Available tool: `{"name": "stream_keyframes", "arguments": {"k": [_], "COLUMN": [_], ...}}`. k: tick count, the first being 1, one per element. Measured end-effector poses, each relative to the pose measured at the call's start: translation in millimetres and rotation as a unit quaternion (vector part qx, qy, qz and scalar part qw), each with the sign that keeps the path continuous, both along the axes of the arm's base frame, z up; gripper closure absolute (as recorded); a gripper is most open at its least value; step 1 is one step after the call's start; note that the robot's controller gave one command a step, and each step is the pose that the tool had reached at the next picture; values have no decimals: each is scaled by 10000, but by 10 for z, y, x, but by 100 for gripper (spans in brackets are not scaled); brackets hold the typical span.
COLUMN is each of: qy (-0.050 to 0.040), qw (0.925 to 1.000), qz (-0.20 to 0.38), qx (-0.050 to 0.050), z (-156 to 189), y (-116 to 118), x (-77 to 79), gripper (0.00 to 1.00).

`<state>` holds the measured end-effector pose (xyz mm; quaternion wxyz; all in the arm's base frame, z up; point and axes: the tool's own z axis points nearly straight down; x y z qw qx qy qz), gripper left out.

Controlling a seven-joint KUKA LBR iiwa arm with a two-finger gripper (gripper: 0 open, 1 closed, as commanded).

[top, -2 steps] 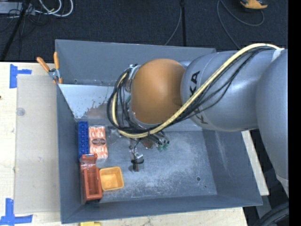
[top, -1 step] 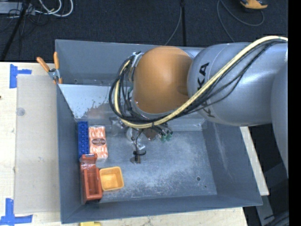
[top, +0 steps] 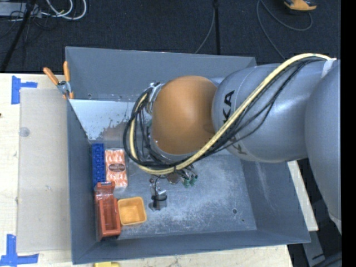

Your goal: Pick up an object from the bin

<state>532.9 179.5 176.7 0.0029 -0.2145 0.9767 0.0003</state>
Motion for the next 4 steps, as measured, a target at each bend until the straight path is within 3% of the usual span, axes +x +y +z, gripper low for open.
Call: {"name": "stream_keyframes", "arguments": {"k": [2, 3, 4], "qy": [-13, -10, -148], "qw": [9993, 9979, 9812], "qz": [372, 652, 1924], "qx": [2, 3, 15], "z": [-289, -492, -858], "y": [103, 162, 277], "x": [-146, -350, -229], "gripper": [0, 0, 100]}}
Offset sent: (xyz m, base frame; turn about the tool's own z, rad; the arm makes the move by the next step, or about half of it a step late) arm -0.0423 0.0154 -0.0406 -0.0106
